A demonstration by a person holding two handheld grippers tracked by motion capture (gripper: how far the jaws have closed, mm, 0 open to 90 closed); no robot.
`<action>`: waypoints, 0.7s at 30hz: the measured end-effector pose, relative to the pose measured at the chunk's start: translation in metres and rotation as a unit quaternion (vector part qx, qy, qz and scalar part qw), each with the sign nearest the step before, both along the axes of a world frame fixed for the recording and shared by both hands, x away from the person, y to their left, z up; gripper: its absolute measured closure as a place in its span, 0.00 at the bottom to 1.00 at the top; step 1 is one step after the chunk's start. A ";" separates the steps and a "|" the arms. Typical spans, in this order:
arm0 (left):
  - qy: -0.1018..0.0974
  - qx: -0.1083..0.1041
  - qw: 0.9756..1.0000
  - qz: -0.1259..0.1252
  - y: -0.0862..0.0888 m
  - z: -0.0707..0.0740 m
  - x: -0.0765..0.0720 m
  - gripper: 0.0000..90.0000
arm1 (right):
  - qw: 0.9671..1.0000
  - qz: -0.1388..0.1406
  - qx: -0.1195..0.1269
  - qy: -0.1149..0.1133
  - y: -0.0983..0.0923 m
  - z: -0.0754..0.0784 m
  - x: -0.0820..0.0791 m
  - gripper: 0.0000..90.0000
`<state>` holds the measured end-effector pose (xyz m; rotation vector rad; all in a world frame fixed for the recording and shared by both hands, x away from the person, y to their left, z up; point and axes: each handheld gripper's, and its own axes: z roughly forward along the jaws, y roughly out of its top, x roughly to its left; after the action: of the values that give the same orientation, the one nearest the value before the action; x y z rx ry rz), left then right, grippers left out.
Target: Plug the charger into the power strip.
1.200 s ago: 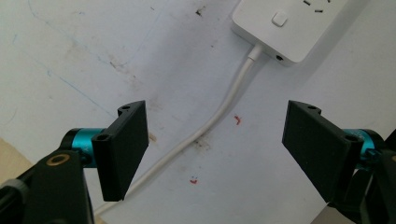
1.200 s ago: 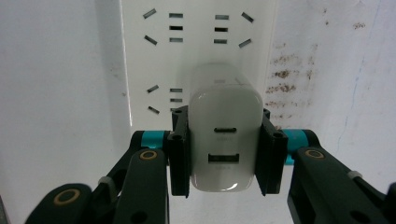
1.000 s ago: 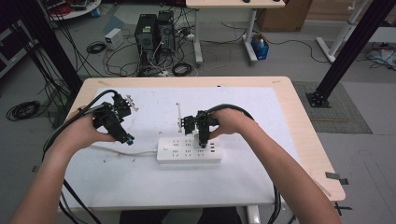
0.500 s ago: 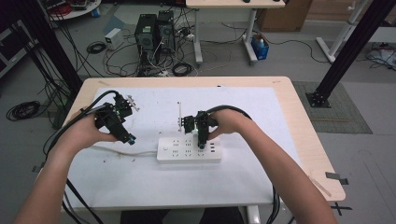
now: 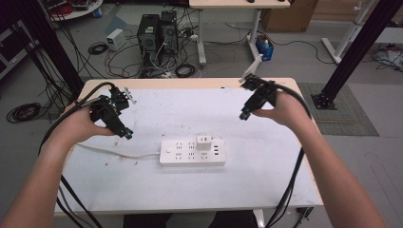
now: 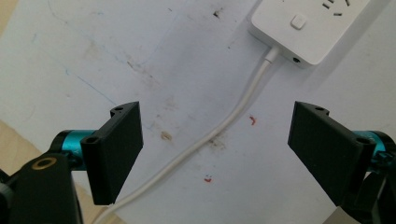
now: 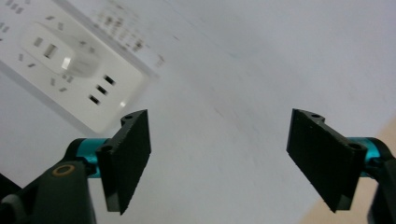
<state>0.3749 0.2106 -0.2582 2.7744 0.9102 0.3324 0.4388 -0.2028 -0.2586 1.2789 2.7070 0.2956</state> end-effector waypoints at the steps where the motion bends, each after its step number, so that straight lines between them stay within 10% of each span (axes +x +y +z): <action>1: -0.001 0.000 1.000 0.002 0.000 0.002 0.001 0.20 | 1.000 -0.010 -0.009 -0.003 -0.009 0.003 -0.002 0.22; 21: -0.006 0.008 1.000 0.000 -0.015 0.012 0.002 0.20 | 0.997 -0.080 -0.011 0.012 -0.060 0.021 -0.021 0.22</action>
<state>0.3765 0.1952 -0.2463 2.7835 0.9080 0.3569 0.4175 -0.2623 -0.2378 1.4915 2.5980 0.2345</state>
